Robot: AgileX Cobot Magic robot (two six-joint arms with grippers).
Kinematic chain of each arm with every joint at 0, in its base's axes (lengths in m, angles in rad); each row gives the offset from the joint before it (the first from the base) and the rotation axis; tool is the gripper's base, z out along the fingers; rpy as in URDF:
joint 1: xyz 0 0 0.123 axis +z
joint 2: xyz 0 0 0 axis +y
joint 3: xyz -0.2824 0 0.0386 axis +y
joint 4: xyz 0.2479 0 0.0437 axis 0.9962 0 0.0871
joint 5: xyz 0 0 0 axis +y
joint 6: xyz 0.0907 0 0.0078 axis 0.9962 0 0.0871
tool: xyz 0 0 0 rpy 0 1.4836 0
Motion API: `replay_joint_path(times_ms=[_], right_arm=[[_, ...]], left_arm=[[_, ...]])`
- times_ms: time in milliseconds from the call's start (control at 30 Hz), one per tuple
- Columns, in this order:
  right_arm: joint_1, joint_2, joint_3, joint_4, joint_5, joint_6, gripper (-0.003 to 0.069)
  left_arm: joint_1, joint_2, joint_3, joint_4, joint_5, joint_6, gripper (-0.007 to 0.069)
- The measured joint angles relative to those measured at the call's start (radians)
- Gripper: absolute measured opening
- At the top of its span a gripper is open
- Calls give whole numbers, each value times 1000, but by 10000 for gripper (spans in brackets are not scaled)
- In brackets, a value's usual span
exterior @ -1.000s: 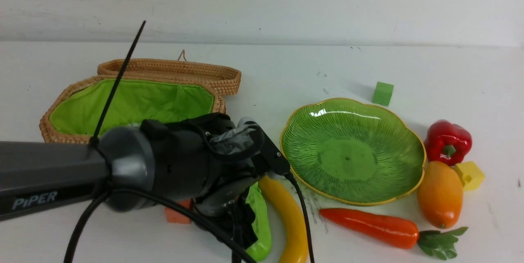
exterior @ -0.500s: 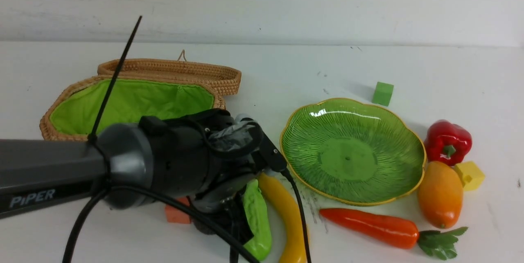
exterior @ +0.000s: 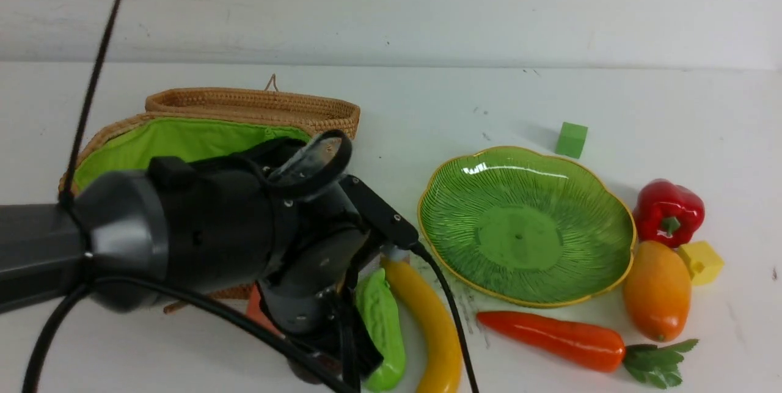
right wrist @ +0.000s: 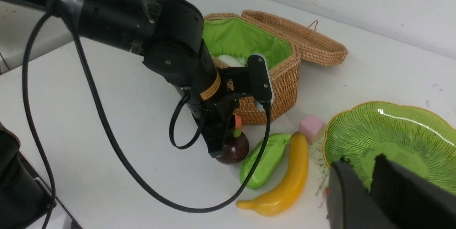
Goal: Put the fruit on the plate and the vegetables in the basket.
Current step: Grab a mangosteen with your left arm and put it on the plate on the right
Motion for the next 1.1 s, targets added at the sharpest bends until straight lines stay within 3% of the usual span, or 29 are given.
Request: replay_joint_path(times_ms=[433,767,900,1100], right_arm=[[0,0,0,0,-37,0,127],[0,0,0,-18,-115,0,128],[0,0,0,-96,-127,55,128],[0,0,0,-317,-87,255,128]], left_arm=[[0,-142,-45,-46,41,10,106],[0,9,-289,-288,-344,202,106],[0,189,-386,-328,-461,249,106],[0,358,-498,-328,-507,257,106]])
